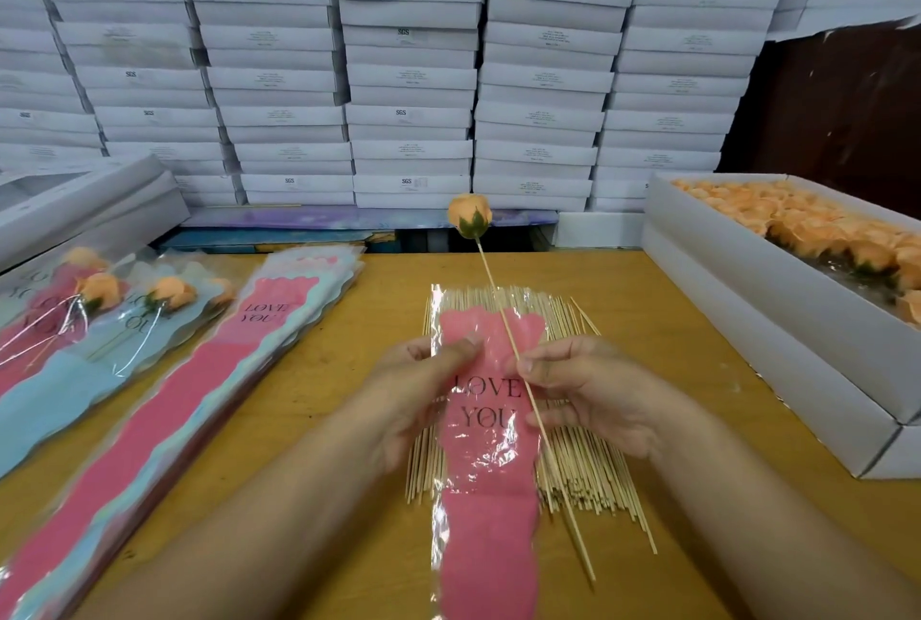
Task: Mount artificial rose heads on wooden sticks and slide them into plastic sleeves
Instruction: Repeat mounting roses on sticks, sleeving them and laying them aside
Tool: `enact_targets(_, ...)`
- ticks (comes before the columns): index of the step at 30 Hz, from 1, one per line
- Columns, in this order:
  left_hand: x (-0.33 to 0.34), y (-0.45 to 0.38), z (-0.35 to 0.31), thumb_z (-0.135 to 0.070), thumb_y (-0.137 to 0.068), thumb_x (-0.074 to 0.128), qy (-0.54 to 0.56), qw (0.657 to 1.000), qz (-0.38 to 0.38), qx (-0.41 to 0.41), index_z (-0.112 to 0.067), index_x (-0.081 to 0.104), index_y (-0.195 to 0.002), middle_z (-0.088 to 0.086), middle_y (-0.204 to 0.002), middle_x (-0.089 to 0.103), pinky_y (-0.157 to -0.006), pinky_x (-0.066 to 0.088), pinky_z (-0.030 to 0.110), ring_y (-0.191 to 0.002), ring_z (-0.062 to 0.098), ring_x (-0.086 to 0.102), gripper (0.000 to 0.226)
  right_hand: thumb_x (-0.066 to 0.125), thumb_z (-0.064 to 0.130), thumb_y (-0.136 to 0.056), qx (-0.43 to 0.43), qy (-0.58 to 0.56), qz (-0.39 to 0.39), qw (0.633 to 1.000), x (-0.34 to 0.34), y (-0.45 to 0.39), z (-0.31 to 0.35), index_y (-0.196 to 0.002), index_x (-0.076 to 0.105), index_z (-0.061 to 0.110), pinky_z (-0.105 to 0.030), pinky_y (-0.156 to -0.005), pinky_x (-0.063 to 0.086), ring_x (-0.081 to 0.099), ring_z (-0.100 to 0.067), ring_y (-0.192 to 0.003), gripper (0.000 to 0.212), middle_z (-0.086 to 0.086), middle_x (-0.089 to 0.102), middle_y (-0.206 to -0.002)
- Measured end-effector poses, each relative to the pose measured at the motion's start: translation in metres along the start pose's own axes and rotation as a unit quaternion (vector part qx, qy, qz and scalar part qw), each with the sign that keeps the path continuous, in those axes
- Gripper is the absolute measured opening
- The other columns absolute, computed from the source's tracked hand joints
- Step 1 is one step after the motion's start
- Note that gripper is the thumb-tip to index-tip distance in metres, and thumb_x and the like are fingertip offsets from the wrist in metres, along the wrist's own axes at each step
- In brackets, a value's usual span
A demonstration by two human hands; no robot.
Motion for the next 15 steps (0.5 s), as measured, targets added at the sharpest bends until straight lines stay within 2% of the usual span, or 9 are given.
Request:
enact_targets(2, 0.001, 0.0, 0.005, -0.025, -0.083, 0.08, -0.009, 1.0, 0.002, 0.0, -0.012, 0.066, -0.082, 0.004, -0.062, 0.071, -0.045, 0.052, 0.021, -0.047, 0.009, 0.064, 0.02, 0.073, 0.009, -0.077, 0.002, 0.004, 0.007, 1.0, 0.002, 0.0, 0.0, -0.084, 0.079, 0.003, -0.027, -0.056, 0.06, 0.074, -0.017, -0.078, 0.011, -0.01, 0.077, -0.095)
enact_targets(4, 0.001, 0.0, 0.01, -0.028, -0.081, 0.08, -0.028, 1.0, 0.008, 0.0, -0.009, 0.074, -0.091, 0.016, -0.085, 0.076, -0.067, 0.064, 0.038, -0.067, 0.018, 0.069, 0.023, 0.075, 0.01, -0.073, 0.002, -0.003, 0.002, 1.0, 0.001, 0.0, 0.0, -0.084, 0.078, 0.003, -0.027, -0.054, 0.06, 0.074, -0.016, -0.077, 0.013, -0.009, 0.077, -0.092)
enact_targets(5, -0.001, 0.001, 0.011, -0.027, -0.082, 0.08, -0.034, 0.999, 0.007, 0.002, -0.009, 0.075, -0.095, 0.016, -0.087, 0.077, -0.075, 0.062, 0.039, -0.069, 0.018, 0.069, 0.023, 0.076, 0.01, -0.07, 0.001, -0.007, -0.004, 1.0, 0.0, 0.0, 0.001, -0.085, 0.078, 0.003, -0.027, -0.053, 0.06, 0.074, -0.017, -0.078, 0.017, -0.009, 0.077, -0.092)
enact_targets(6, -0.002, 0.002, 0.012, -0.025, -0.084, 0.078, -0.033, 0.999, 0.007, 0.004, -0.008, 0.075, -0.095, 0.013, -0.083, 0.077, -0.062, 0.061, 0.034, -0.067, 0.016, 0.07, 0.02, 0.076, 0.011, -0.068, 0.0, -0.009, -0.01, 1.0, -0.001, 0.0, 0.002, -0.087, 0.077, 0.001, -0.027, -0.053, 0.06, 0.074, -0.017, -0.079, 0.021, -0.009, 0.077, -0.092)
enact_targets(7, -0.003, 0.002, 0.013, -0.022, -0.086, 0.077, -0.03, 0.999, 0.01, 0.005, -0.008, 0.075, -0.093, 0.012, -0.081, 0.077, -0.058, 0.056, 0.024, -0.064, 0.016, 0.071, 0.016, 0.076, 0.011, -0.068, -0.001, -0.009, -0.017, 1.0, -0.003, 0.0, 0.003, -0.091, 0.076, -0.001, -0.026, -0.053, 0.06, 0.075, -0.018, -0.08, 0.026, -0.008, 0.077, -0.093)
enact_targets(8, -0.003, 0.003, 0.014, -0.021, -0.087, 0.076, -0.028, 0.999, 0.016, 0.002, -0.007, 0.075, -0.092, 0.013, -0.083, 0.078, -0.054, 0.057, 0.026, -0.064, 0.018, 0.073, 0.014, 0.076, 0.011, -0.068, -0.004, -0.008, -0.026, 1.0, -0.005, 0.0, 0.004, -0.093, 0.075, -0.003, -0.026, -0.053, 0.06, 0.075, -0.019, -0.082, 0.03, -0.007, 0.078, -0.094)
enact_targets(13, 0.002, 0.007, 0.015, -0.021, -0.087, 0.075, -0.029, 0.998, 0.049, 0.0, -0.006, 0.074, -0.101, 0.015, -0.09, 0.078, -0.055, 0.057, 0.027, -0.068, 0.02, 0.075, 0.021, 0.075, 0.009, -0.074, -0.022, 0.005, -0.067, 0.998, -0.016, -0.001, 0.008, -0.1, 0.073, -0.003, -0.026, -0.054, 0.06, 0.073, -0.02, -0.089, 0.028, -0.008, 0.077, -0.099)
enact_targets(15, 0.006, 0.009, 0.018, -0.022, -0.082, 0.077, -0.008, 0.998, 0.067, -0.01, -0.01, 0.076, -0.096, 0.012, -0.087, 0.078, -0.054, 0.057, 0.027, -0.068, 0.019, 0.075, 0.018, 0.074, 0.008, -0.076, -0.022, 0.008, -0.063, 0.998, -0.016, -0.001, 0.007, -0.098, 0.074, -0.001, -0.025, -0.055, 0.06, 0.074, -0.017, -0.087, 0.025, -0.008, 0.078, -0.098)
Point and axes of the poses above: each hand's wrist, its own y-axis away from the middle knuckle, its own x-axis out of the palm, z = x × y, the point moved 7 cm from there along -y, towards the middle knuckle
